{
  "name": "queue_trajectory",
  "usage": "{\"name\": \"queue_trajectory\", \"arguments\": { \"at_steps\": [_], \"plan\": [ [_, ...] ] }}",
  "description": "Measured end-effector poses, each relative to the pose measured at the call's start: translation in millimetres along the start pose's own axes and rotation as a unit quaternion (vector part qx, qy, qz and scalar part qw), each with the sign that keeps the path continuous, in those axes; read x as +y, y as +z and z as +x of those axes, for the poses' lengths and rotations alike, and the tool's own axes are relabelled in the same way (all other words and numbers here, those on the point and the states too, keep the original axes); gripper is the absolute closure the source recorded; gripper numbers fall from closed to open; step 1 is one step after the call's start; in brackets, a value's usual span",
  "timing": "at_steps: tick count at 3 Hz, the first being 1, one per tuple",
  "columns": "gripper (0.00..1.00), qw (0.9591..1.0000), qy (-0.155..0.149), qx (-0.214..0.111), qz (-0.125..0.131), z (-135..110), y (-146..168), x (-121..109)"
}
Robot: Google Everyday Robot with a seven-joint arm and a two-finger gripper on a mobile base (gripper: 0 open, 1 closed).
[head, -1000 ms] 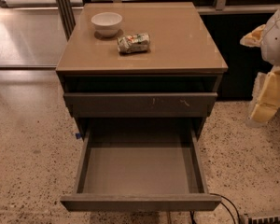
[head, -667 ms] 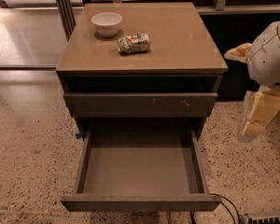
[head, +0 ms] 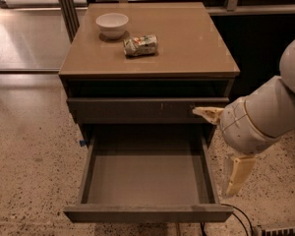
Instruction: Close middle drawer
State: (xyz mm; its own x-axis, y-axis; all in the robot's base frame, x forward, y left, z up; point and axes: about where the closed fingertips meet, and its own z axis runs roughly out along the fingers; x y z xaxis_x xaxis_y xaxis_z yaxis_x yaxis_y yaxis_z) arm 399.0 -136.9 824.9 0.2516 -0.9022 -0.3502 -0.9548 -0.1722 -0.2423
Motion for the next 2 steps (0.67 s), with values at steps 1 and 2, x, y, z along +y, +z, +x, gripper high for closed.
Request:
{"name": "queue_trajectory", "arguments": {
  "at_steps": [1, 2],
  "plan": [
    [0.00, 0.9968, -0.068, -0.036, -0.021, -22.3, 46.0, 40.4],
    [0.00, 0.9928, -0.109, -0.038, -0.031, -23.5, 53.2, 49.6]
  ]
}}
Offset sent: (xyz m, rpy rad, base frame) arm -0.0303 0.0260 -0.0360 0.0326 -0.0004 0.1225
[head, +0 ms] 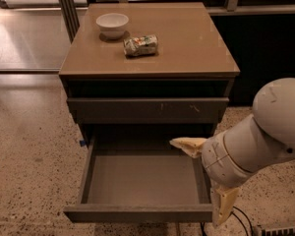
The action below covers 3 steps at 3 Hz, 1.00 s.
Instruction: Close middle drawer
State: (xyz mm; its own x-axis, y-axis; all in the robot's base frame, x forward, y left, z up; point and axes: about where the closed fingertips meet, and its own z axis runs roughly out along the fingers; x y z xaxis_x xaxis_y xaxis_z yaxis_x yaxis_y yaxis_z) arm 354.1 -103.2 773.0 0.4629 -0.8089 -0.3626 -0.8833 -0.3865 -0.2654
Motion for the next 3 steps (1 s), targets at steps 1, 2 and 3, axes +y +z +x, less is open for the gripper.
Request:
{"name": "queue_trajectory", "arguments": {
  "at_steps": [1, 2, 3],
  "plan": [
    [0.00, 1.0000, 0.000, 0.000, 0.000, 0, 0, 0],
    [0.00, 0.9996, -0.027, -0.011, -0.002, -2, 17, 3],
    [0.00, 0.9970, -0.071, -0.027, -0.016, -5, 65, 9]
  ]
}}
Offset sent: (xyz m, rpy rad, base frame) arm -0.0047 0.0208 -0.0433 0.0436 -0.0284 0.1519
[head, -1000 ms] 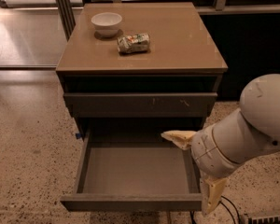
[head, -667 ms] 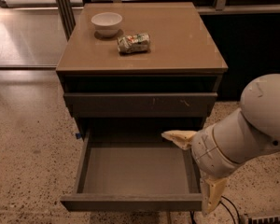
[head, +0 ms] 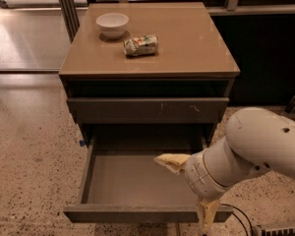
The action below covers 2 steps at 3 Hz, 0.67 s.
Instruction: Close middle drawer
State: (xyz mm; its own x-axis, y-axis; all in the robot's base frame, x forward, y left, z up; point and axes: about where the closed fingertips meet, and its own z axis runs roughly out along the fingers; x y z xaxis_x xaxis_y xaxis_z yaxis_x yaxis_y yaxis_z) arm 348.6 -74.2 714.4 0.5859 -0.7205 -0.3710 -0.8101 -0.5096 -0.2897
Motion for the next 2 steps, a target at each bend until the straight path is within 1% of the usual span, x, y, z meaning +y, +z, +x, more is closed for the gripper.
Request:
{"name": "queue_trajectory", "arguments": {
  "at_steps": [1, 2],
  "plan": [
    [0.00, 0.9993, -0.024, -0.026, -0.012, 1, 60, 8],
    [0.06, 0.9977, -0.036, -0.049, -0.030, -3, 113, 13]
  ]
}}
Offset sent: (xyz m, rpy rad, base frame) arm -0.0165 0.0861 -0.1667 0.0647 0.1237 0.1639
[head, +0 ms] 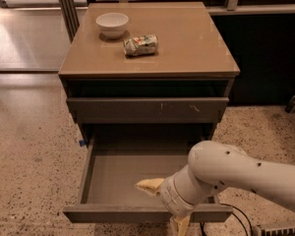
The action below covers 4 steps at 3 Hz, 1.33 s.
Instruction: Close middle drawer
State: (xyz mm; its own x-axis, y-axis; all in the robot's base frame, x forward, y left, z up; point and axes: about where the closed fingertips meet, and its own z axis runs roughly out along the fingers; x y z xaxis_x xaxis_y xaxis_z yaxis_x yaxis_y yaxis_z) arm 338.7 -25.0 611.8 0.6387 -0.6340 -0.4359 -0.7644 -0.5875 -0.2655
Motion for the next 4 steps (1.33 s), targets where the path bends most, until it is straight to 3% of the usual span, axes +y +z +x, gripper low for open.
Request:
{"name": "queue_trajectory", "arguments": {
  "at_steps": [1, 3, 4],
  "plan": [
    [0.08, 0.9998, -0.002, -0.016, -0.013, 1, 37, 1],
    [0.53, 0.9977, 0.012, -0.059, -0.030, 3, 115, 3],
    [0.77, 0.9975, 0.012, -0.062, -0.031, 2, 119, 3]
  ]
}}
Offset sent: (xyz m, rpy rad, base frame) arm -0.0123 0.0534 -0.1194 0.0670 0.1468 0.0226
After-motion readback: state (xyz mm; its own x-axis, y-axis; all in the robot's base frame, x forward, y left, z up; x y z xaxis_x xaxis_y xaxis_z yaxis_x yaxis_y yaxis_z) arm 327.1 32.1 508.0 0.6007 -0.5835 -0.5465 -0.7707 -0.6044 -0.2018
